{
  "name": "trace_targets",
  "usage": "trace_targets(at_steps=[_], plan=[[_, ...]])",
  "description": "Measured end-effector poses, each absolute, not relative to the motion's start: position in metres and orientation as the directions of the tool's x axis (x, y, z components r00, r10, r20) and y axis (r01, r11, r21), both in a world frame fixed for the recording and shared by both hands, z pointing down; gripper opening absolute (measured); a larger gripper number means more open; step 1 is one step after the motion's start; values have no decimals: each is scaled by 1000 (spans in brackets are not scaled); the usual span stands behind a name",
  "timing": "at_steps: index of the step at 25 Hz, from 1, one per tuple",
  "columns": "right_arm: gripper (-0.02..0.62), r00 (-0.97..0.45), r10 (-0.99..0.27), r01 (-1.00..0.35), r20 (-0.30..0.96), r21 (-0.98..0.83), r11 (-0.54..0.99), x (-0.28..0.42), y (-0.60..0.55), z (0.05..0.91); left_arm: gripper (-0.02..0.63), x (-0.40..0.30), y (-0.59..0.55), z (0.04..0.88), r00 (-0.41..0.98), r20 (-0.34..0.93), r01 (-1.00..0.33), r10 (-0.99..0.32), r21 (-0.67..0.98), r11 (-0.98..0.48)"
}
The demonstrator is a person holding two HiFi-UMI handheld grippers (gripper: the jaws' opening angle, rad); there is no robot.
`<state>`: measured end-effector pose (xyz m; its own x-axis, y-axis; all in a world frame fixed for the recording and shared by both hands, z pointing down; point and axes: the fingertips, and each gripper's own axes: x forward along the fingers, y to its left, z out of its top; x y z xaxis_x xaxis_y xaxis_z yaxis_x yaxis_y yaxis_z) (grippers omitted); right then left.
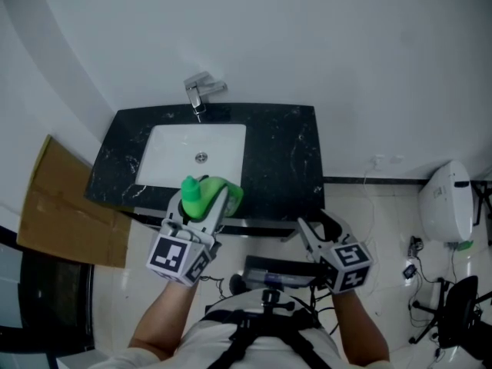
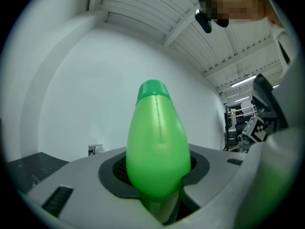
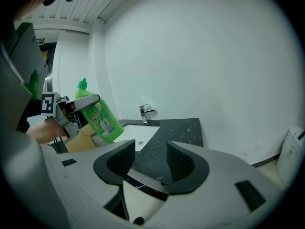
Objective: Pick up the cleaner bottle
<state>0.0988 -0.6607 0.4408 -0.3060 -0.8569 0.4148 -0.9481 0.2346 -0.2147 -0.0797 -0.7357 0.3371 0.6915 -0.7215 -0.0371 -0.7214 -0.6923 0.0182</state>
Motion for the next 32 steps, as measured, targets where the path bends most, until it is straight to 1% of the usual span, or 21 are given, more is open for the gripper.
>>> trace_targets(at_steps=[14,32], plan=[[196,-332,-854,-940,401,-219,263,85,-664,436,172,-110,-717,333,662,-49,-748,-748,19,-663],[196,-347,-862,-935,371,-214,284,80,-670,426,173,-127,-709,331,649,-48,-760,-760,22,-650]])
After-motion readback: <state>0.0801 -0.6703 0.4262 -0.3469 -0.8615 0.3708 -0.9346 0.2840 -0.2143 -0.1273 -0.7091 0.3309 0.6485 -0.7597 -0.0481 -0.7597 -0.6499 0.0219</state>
